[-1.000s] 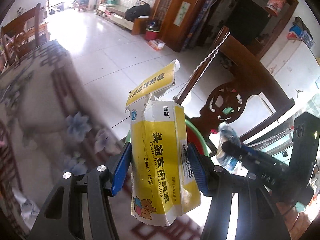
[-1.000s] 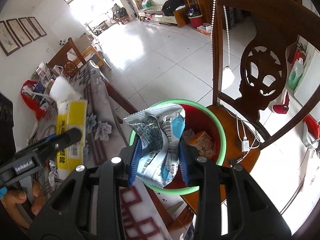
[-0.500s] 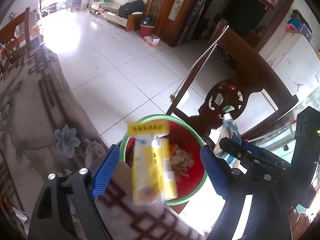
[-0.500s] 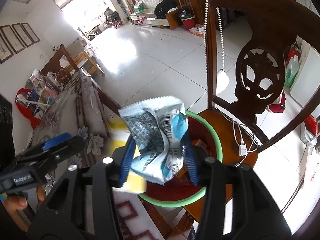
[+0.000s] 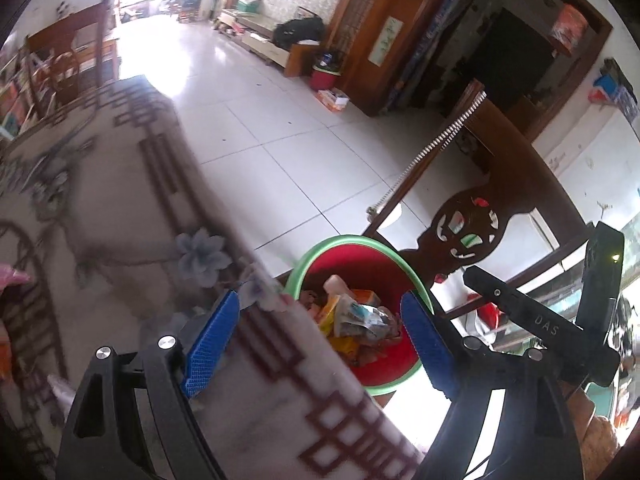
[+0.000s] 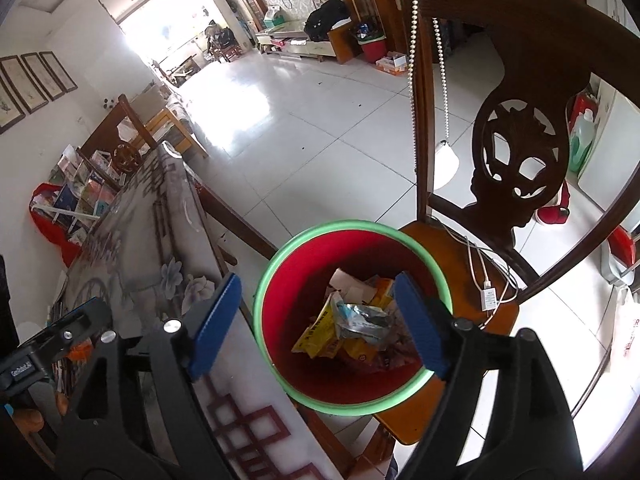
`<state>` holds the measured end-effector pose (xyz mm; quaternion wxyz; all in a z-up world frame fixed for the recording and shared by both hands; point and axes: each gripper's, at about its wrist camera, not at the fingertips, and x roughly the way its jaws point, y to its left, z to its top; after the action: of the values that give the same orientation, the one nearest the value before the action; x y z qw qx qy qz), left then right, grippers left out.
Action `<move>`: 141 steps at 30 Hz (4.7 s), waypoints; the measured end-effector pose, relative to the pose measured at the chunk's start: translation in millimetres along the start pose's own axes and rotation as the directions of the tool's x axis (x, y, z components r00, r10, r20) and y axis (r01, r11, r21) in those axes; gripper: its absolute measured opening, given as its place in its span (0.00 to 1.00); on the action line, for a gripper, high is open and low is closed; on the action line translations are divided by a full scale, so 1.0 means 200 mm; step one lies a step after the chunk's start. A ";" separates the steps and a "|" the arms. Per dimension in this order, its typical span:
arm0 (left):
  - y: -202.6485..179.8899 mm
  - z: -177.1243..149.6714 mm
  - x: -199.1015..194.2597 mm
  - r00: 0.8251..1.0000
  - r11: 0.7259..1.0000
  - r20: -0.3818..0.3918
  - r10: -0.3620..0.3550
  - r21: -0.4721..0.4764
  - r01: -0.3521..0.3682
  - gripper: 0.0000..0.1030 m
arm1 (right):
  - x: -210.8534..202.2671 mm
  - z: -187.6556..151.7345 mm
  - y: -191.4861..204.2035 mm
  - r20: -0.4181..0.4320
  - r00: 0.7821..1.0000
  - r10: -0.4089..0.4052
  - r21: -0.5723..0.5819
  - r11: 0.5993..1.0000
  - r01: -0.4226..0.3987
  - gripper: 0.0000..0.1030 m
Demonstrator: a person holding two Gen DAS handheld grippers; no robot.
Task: Collect trash
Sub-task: 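Grasp the orange snack bag with the left tool, then grasp the pink wrapper with the right tool while the left tool holds the orange bag, then carry the orange bag and pink wrapper over the red bin with both tools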
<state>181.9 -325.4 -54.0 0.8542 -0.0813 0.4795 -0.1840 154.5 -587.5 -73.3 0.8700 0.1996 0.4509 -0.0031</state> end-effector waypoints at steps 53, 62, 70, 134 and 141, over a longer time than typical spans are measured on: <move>1.60 -0.79 -0.73 0.972 0.907 -0.058 0.229 -0.351 -0.234 0.46 | 0.02 -0.74 1.44 -0.093 0.995 -0.029 -0.494 0.869 -0.021 0.79; 1.60 -0.94 -0.78 0.977 0.909 -0.068 0.204 -0.358 -0.215 0.46 | 0.11 -0.85 1.73 -0.111 0.993 -0.041 -0.614 0.789 -0.036 0.79; 1.62 -0.95 -0.79 0.981 0.911 -0.067 0.183 -0.363 -0.195 0.46 | 0.26 -0.83 2.01 -0.172 0.985 -0.004 -0.698 0.706 -0.119 0.84; 0.87 -0.63 -0.74 0.988 0.965 0.054 0.143 -0.231 -0.127 0.48 | -0.12 -0.66 1.19 -0.189 0.963 0.194 -0.397 0.882 -0.256 0.28; 0.68 -0.53 -0.63 0.988 0.970 0.052 0.147 -0.201 -0.134 0.48 | -0.11 -0.53 0.98 -0.180 0.963 0.200 -0.368 0.895 -0.254 0.28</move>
<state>65.6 -147.5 -53.4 0.8684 -0.1375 0.4710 -0.0717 94.7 -373.1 -43.1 0.8534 0.0747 0.4748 0.2015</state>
